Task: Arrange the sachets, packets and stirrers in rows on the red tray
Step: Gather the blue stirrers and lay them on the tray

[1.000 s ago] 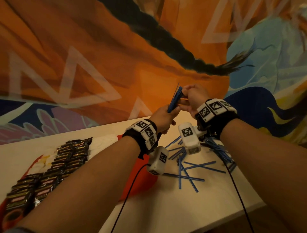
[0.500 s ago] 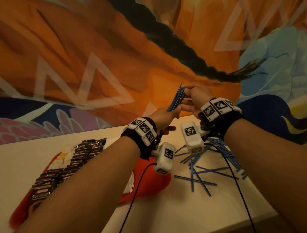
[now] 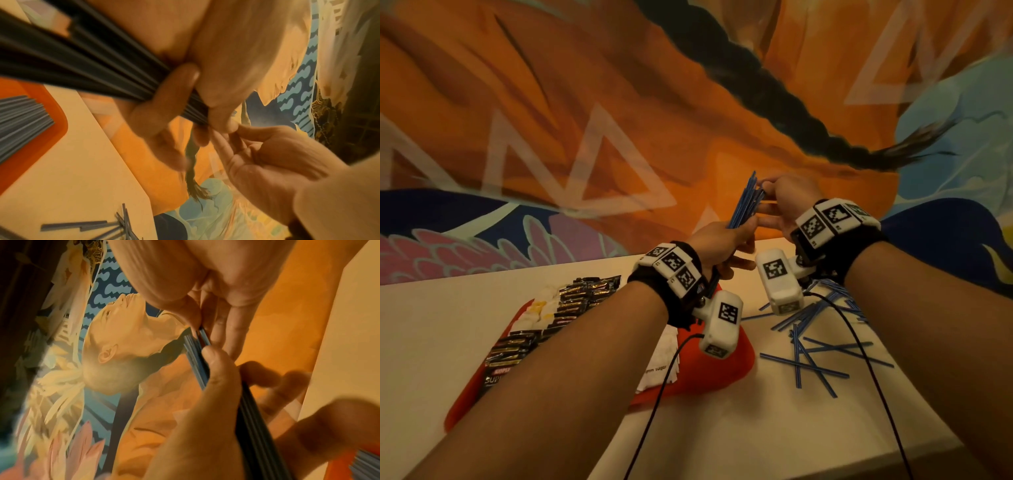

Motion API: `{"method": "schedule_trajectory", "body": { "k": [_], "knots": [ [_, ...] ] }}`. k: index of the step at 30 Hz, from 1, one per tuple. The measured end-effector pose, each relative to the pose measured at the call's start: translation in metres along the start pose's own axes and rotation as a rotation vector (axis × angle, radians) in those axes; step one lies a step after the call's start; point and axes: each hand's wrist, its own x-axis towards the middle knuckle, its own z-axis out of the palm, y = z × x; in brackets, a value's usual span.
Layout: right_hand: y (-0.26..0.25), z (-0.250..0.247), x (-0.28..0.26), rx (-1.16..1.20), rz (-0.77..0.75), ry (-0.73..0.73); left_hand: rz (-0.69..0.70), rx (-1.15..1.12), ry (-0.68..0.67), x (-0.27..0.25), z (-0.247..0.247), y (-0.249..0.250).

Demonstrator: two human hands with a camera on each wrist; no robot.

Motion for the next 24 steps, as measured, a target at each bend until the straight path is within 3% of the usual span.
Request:
{"method": "schedule_trajectory", "body": {
  "k": [3,7,15,17,20,24],
  "knots": [
    [-0.002,0.006,0.004,-0.239,-0.117,-0.002,0.065,-0.012,-0.04,-0.002,-0.005,-0.009],
    [-0.003,0.017,0.005,-0.382,-0.275,-0.036,0.077,-0.043,-0.114,-0.008,-0.004,-0.014],
    [-0.005,0.029,0.001,-0.637,-0.384,-0.238,0.085,-0.172,-0.079,-0.011,-0.005,-0.018],
    [-0.008,0.032,-0.005,-0.642,-0.402,-0.297,0.082,-0.212,-0.068,-0.011,-0.005,-0.02],
    [-0.01,0.038,-0.012,-0.557,-0.471,-0.259,0.108,-0.302,-0.001,-0.01,-0.008,-0.018],
    [0.012,0.04,-0.023,-0.215,-0.205,-0.154,0.213,-0.507,0.12,-0.01,-0.028,-0.004]
  ]
}}
